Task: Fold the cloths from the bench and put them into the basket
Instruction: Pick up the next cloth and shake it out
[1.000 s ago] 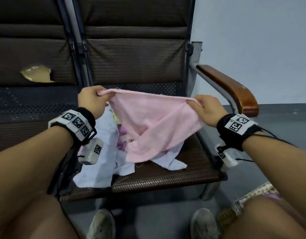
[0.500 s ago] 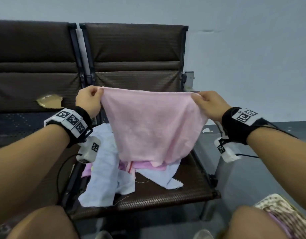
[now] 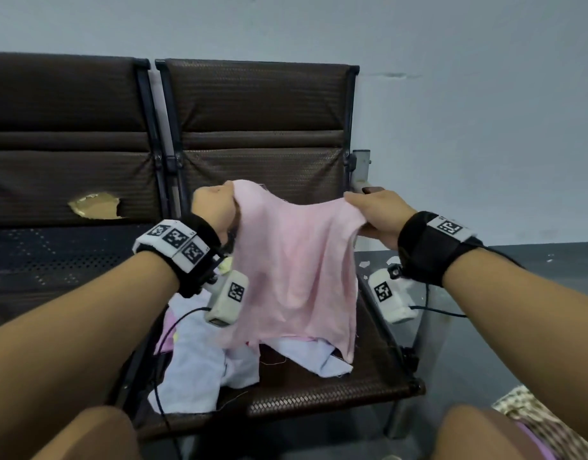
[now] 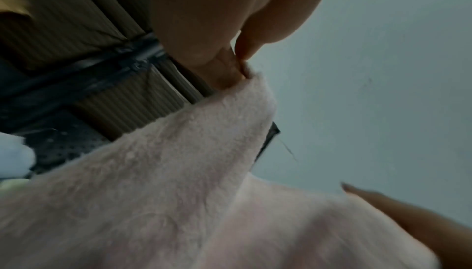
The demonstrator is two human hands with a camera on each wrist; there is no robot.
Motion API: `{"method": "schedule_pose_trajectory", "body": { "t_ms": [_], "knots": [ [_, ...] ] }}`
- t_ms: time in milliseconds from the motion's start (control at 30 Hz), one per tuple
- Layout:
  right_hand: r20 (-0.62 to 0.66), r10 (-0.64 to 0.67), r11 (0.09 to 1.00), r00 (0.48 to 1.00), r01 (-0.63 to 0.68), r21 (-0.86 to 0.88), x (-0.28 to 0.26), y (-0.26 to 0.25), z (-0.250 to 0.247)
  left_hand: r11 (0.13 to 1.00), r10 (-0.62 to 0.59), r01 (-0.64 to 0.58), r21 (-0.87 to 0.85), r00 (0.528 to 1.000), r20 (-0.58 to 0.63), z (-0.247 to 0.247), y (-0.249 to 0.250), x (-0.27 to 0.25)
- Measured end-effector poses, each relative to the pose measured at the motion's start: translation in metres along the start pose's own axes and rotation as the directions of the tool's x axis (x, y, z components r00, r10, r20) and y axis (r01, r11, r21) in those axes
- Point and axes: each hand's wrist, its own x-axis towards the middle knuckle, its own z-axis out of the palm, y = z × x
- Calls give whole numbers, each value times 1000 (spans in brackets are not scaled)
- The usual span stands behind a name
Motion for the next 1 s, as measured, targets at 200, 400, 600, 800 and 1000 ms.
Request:
{"method": "schedule_pose_trajectory", "body": {
  "t_ms": [200, 400, 600, 800, 1000],
  "knots": [
    [145, 37, 997, 989, -45, 55, -20, 2, 41, 992, 127, -125, -26, 941, 314, 49, -8, -67],
    [251, 38, 999, 967, -45, 22, -31, 4, 43, 985, 136, -167, 42, 905, 403, 45, -12, -86],
    [331, -36, 998, 943, 54, -44, -38, 5, 42, 983, 37, -69, 169, 982, 187, 33, -21, -60],
    [358, -83, 995, 930, 97, -20, -40, -6, 41, 972, -237, 176, 158, 708, 665, 24, -26, -63],
    [280, -42, 892, 959, 162, -421, -13, -6, 8, 995, -80, 42, 88, 872, 483, 22, -25, -30]
  ]
}}
